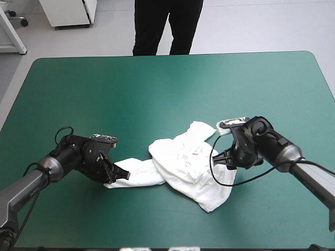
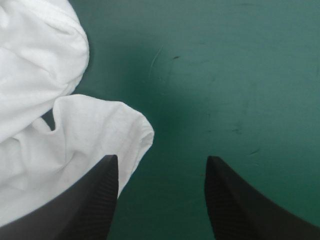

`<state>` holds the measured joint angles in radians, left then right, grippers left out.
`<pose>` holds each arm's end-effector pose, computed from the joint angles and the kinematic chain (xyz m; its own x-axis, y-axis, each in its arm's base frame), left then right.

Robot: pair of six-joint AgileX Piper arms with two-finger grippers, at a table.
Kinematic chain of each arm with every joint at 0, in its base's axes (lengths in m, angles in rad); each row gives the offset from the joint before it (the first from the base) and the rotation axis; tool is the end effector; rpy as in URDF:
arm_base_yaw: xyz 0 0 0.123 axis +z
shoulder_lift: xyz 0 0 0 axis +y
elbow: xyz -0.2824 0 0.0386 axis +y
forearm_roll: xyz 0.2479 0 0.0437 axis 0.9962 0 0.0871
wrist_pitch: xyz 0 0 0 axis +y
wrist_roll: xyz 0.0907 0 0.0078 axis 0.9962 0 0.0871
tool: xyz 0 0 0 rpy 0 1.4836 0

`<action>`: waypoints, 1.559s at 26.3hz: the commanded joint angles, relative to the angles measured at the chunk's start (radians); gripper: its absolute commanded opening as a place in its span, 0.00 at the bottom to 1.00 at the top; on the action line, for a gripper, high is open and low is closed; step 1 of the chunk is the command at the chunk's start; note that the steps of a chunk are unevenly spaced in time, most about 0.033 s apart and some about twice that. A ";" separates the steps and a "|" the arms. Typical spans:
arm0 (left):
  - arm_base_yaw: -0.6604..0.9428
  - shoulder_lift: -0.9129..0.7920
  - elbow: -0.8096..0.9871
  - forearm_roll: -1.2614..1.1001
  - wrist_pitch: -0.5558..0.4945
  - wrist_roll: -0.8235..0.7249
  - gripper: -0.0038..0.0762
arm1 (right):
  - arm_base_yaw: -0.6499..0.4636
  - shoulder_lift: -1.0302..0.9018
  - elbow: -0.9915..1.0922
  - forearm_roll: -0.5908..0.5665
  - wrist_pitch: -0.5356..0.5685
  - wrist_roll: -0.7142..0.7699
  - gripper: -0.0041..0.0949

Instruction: Fold the cloth

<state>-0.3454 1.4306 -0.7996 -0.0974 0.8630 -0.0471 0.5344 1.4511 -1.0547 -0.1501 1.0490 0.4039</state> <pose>0.2232 -0.0875 0.2075 -0.9608 0.2288 -0.1565 0.2447 0.9654 -0.0907 0.2379 0.1271 0.2644 -0.9506 -0.1907 -0.2451 -0.1840 0.9816 -0.0502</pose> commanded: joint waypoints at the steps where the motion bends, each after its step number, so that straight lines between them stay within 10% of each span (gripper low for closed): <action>1: -0.001 -0.006 -0.013 -0.012 -0.020 -0.005 0.04 | -0.008 0.002 0.019 0.030 -0.063 -0.038 0.53; 17: -0.001 -0.006 -0.013 -0.004 0.003 -0.001 0.04 | -0.025 0.167 0.053 0.159 -0.145 -0.054 0.52; 23: -0.001 -0.006 -0.013 -0.007 -0.004 -0.001 0.04 | -0.025 0.172 0.053 0.207 -0.112 -0.068 0.03; 33: -0.001 -0.008 -0.138 0.011 0.019 -0.001 0.04 | -0.025 -0.058 -0.002 -0.032 0.050 -0.018 0.02; 41: -0.001 -0.065 -0.699 0.097 0.124 0.047 0.04 | -0.025 -0.285 -0.471 -0.276 0.166 -0.075 0.02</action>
<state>-0.3454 1.4231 -1.3581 -0.0075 0.9993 -0.0271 0.5127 1.1956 -1.3999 -0.3499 1.2157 0.3717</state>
